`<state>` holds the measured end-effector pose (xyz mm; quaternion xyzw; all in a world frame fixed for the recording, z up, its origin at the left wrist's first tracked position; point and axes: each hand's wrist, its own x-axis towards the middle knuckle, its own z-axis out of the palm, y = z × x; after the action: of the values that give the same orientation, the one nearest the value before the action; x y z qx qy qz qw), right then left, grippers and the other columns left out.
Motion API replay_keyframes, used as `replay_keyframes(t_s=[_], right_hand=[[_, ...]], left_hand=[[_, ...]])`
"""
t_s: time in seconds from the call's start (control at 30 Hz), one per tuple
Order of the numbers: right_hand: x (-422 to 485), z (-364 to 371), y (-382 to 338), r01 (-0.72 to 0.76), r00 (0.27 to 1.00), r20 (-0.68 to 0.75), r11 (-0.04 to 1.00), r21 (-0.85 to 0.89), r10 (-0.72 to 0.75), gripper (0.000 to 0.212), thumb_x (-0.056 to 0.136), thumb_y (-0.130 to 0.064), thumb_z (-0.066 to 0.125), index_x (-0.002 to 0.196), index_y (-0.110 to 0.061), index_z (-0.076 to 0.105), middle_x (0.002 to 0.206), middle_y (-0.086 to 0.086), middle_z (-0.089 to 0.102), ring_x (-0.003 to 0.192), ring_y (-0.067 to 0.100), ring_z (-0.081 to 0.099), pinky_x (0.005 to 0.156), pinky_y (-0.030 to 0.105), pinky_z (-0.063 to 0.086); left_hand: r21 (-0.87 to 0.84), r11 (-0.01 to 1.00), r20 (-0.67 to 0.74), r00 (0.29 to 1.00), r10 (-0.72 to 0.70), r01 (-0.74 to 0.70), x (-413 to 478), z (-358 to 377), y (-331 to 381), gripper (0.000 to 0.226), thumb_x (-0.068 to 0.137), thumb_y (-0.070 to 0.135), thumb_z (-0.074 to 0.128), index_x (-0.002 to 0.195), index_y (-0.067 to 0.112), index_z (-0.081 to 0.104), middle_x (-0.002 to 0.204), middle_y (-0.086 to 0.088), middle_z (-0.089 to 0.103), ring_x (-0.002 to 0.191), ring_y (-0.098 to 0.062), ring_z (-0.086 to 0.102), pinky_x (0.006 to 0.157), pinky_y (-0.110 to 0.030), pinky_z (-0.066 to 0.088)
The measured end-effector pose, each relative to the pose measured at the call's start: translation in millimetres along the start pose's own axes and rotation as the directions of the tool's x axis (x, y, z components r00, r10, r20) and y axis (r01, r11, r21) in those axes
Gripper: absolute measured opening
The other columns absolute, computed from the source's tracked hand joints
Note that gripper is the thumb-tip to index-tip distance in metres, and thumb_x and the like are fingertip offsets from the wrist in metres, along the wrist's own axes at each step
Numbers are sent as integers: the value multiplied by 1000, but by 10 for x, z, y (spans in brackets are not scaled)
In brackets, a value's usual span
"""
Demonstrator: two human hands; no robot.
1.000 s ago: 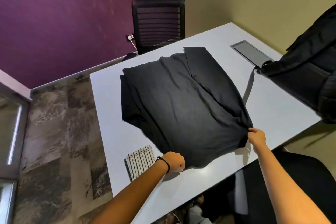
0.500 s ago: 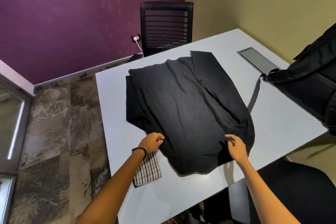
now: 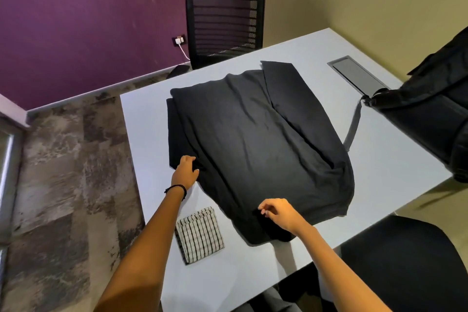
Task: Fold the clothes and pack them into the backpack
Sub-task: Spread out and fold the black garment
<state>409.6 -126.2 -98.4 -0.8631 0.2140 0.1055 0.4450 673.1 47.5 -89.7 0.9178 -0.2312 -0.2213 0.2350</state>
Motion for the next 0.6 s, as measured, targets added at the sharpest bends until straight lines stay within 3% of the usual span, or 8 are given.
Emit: replay_keyframes(t_s=[0.07,0.2,0.3,0.5,0.53,0.6], right_hand=[[-25,47,-86,24,996,84,995,-100,-16,18,88,-11,57,105,-13,65,96,3,68,86,16,64,79,27,51],[-99,217,-127,104,958,285,946,-306,-14,38,88,-23,62,124,-13,53,117,7,57,101,21,56,83,29,44],[-148,343,-45,84,936,349,929,-360,51,54,86,-27,63,134,-14,42,126,9,49,112,26,49,89,31,39],[-200,576,15,44,981,185,848,-527,64,67,79,-35,68,134,-16,35,125,5,42,109,27,49,84,37,42],[-194,627,8,42,988,143,813,-581,51,68,73,-34,73,130,-15,41,120,6,47,104,26,53,78,37,45],[-151,733,-7,15,991,105,715,-699,82,71,38,-31,91,102,-15,63,92,4,59,72,21,61,52,31,47]], left_hand=[[-10,1000,31,999,-7,7,112,-5,10,50,92,10,54,138,0,37,149,-14,28,126,-35,44,106,-41,36],[-86,993,117,991,-66,77,263,34,1,58,92,15,57,142,-2,30,149,-18,30,134,-33,35,111,-37,28],[-138,981,148,983,-112,133,289,118,-11,60,93,19,57,142,-2,31,145,-20,37,132,-32,39,109,-37,31],[-123,980,41,987,-153,157,258,139,-95,57,91,35,57,132,-3,46,131,-22,52,119,-36,50,102,-43,41],[-130,979,2,987,-160,159,252,119,-125,54,91,37,57,127,-3,50,126,-21,55,115,-37,53,100,-43,43],[-148,976,-74,982,-172,160,235,68,-204,44,92,36,55,115,-1,57,113,-19,61,104,-35,57,92,-42,47]])
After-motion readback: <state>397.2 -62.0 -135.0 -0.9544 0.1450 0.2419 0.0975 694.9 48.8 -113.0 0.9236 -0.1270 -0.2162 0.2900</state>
